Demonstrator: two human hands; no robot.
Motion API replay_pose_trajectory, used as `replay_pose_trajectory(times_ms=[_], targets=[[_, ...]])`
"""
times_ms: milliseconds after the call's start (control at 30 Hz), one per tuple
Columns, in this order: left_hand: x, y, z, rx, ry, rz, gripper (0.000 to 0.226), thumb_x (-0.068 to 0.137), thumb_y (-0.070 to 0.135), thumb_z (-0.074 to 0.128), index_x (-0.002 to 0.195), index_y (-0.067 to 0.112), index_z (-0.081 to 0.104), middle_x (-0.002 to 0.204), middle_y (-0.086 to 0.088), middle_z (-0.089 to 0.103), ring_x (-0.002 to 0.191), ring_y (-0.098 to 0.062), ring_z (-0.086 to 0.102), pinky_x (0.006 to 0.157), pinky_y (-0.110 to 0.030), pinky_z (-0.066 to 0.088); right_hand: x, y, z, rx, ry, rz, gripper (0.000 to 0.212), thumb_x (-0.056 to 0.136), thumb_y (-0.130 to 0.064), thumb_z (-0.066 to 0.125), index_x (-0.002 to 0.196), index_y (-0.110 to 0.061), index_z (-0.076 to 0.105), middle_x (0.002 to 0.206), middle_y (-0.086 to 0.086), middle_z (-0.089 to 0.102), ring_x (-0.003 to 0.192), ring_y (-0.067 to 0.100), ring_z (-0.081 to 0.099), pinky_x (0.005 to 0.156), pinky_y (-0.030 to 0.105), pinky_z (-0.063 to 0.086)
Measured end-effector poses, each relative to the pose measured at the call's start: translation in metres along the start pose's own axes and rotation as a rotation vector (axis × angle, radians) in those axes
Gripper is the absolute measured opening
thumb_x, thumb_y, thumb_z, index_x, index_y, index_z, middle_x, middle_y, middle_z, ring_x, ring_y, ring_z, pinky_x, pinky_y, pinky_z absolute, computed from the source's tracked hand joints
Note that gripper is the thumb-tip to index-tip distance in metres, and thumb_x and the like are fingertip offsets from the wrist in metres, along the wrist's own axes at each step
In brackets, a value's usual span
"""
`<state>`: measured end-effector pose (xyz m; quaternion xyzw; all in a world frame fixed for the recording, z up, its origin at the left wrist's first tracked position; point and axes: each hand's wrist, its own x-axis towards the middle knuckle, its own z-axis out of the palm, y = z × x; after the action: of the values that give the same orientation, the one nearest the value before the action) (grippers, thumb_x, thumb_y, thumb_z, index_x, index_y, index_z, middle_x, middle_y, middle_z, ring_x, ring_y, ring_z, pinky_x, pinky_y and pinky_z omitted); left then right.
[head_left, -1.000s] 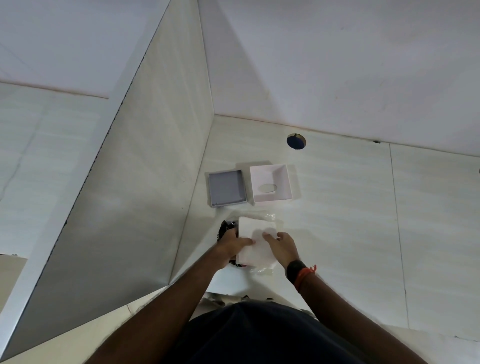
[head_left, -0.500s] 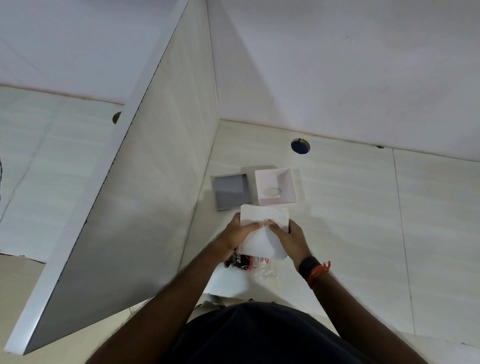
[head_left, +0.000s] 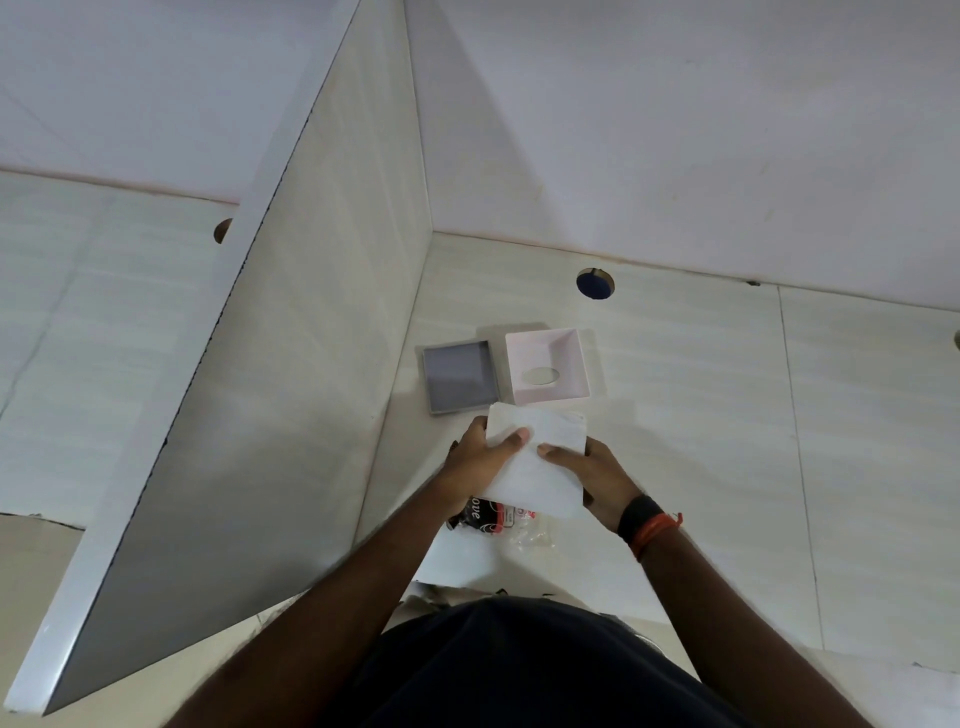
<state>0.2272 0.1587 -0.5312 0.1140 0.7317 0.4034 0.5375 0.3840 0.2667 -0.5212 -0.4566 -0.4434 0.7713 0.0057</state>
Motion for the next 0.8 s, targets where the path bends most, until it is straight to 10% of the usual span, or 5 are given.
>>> replay_pose_trajectory(times_ms=[300,433,567,800], targets=[[0.006,-0.004,0.014,0.429,0.146,0.05,0.027,0.091,0.036,0.058,0.109,0.017,0.056,0.101,-0.002,0.069,0.09,-0.022,0.068,0.081,-0.038,0.057,-0.025,-0.002,-0.071,0.127,0.259,-0.004,0.038,0.087,-0.02,0.071,0.121,-0.004,0.065,0.113,0.016,0.074,0.102,0.035,0.071,0.081,0.048,0.059],[-0.006,-0.025,0.046,0.654,0.17,0.041,0.061,0.077,0.051,0.066,0.119,0.014,0.045,0.121,-0.007,0.056,0.109,-0.029,0.059,0.074,-0.037,0.05,-0.044,0.012,-0.099,0.189,0.299,0.037,0.04,0.084,-0.024,0.07,0.121,-0.009,0.066,0.111,0.015,0.074,0.101,0.034,0.07,0.073,0.04,0.059],[-0.007,-0.04,0.077,0.865,0.171,0.019,0.096,0.066,0.059,0.07,0.139,0.013,0.027,0.158,-0.015,0.018,0.146,-0.037,0.018,0.101,-0.054,0.04,-0.054,0.023,-0.103,0.219,0.29,0.067,0.042,0.074,-0.027,0.071,0.113,-0.012,0.068,0.099,0.013,0.073,0.092,0.032,0.069,0.065,0.037,0.059],[-0.003,-0.049,0.086,0.936,0.268,-0.036,0.084,0.069,0.045,0.073,0.136,0.015,0.031,0.154,-0.011,0.022,0.142,-0.038,0.02,0.097,-0.06,0.04,-0.048,0.033,-0.085,0.205,0.214,0.113,0.044,0.071,-0.025,0.072,0.112,-0.008,0.068,0.097,0.015,0.072,0.09,0.033,0.068,0.061,0.037,0.057]])
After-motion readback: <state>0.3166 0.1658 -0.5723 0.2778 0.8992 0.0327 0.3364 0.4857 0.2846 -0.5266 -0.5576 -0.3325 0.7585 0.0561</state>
